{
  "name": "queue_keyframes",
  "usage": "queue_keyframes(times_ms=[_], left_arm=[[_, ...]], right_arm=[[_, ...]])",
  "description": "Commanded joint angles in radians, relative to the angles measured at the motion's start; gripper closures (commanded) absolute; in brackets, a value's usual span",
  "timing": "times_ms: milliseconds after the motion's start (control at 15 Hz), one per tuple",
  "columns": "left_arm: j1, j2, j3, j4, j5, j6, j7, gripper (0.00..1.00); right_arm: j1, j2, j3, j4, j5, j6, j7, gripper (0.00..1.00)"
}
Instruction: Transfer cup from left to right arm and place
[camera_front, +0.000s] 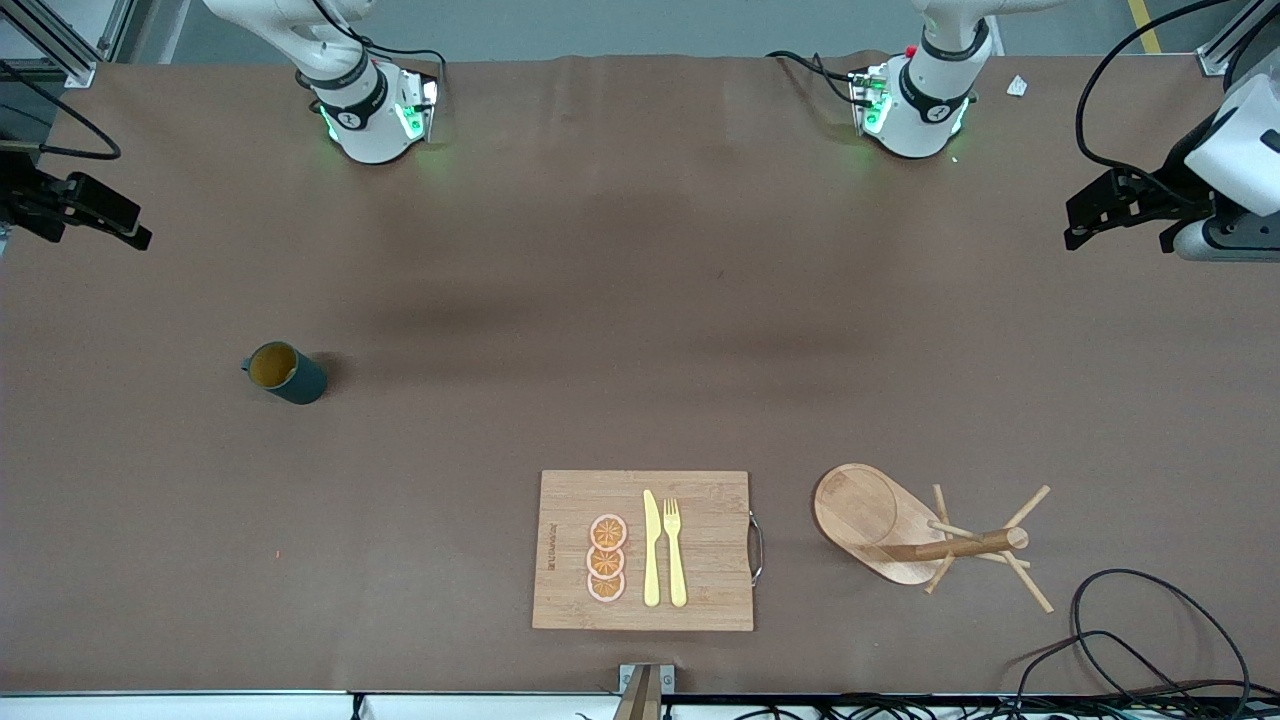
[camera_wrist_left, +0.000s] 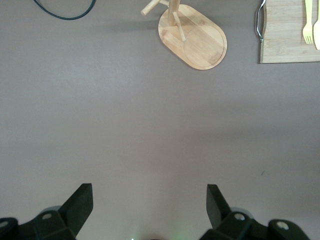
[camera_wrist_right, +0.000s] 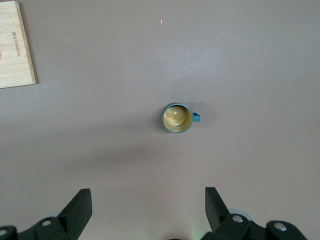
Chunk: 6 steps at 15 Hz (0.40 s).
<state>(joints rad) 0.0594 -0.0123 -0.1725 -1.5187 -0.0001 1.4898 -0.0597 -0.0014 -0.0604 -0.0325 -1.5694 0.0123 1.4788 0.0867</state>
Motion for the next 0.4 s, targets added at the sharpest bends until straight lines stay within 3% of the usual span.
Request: queue_keyframes(times_ms=[0, 333], left_arm=[[0.005, 0.005, -0.002, 0.017, 0.000, -0.017, 0.011, 0.00], [0.007, 0.005, -0.002, 0.015, -0.005, -0.017, -0.002, 0.00]], right_arm=[[-0.009, -0.026, 0.005, -0.012, -0.008, 0.005, -0.015, 0.00], [-0.012, -0.024, 0.003, 0.011, -0.015, -0.002, -0.097, 0.00]])
